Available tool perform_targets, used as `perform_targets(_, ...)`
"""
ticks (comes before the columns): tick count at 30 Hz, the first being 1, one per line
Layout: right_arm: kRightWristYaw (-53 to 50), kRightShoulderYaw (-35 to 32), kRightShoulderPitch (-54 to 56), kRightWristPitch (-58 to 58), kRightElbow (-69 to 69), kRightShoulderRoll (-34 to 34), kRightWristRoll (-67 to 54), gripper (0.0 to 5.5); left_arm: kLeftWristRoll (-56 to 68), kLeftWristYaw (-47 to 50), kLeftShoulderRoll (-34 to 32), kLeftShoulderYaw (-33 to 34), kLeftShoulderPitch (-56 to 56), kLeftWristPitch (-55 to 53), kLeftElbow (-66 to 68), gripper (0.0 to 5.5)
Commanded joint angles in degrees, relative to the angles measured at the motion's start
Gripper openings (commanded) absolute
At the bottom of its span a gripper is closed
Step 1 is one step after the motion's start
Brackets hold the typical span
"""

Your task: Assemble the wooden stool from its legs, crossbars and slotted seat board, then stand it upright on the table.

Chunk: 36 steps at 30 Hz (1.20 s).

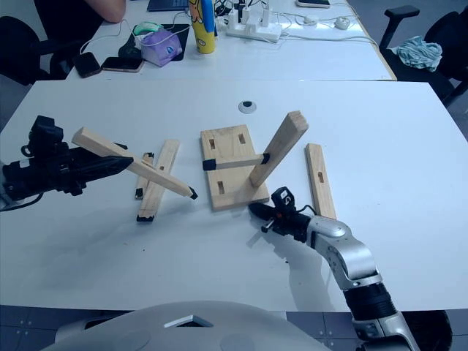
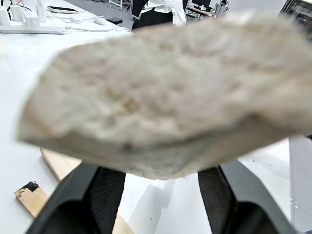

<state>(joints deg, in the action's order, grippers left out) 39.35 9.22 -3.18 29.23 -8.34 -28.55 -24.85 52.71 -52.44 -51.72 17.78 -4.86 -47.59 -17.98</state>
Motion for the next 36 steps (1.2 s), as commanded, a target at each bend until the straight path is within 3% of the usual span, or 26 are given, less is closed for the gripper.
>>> perform_targets(1, -0.6, -0.8, 1.0, -1.5, 2.0, 1.2, 1.8, 0.0, -2.7, 2.0, 2.2, -1.8, -2.6, 2.4, -0.7, 2.07)
perform_targets(9, -1.1, -2.1, -0.8, -2.8, 0.3, 3.2, 1.7, 0.0, -3.6, 4.0, 4.3, -3.2, -3.2, 3.0, -2.5, 2.07)
perform_targets(14, 4.2, -4.7, -10.7, -0.1, -9.7, 0.9, -5.8, 0.0, -3.4, 5.9, 6.4, -3.3, -3.1, 4.0, -6.0, 2.07)
perform_targets(18, -0.5, -6.8, -10.8, -1.7, -12.9, 6.7, -8.7, 0.0, -3.7, 6.8, 7.9, -4.2, -2.8, 4.5, -7.9, 2.07)
perform_targets(29, -14.5, -1.0, -3.2, -10.0, -1.4, 17.0, 6.4, 0.0, -8.8, 4.3, 8.4, -10.7, -6.8, 6.8, -5.7, 2.07)
perform_targets(36, -17.7, 2.5, -2.4, -6.8, 2.8, 17.5, 12.2, 0.0, -13.7, 1.2, 8.1, -15.9, -9.5, 9.5, -2.9, 2.07)
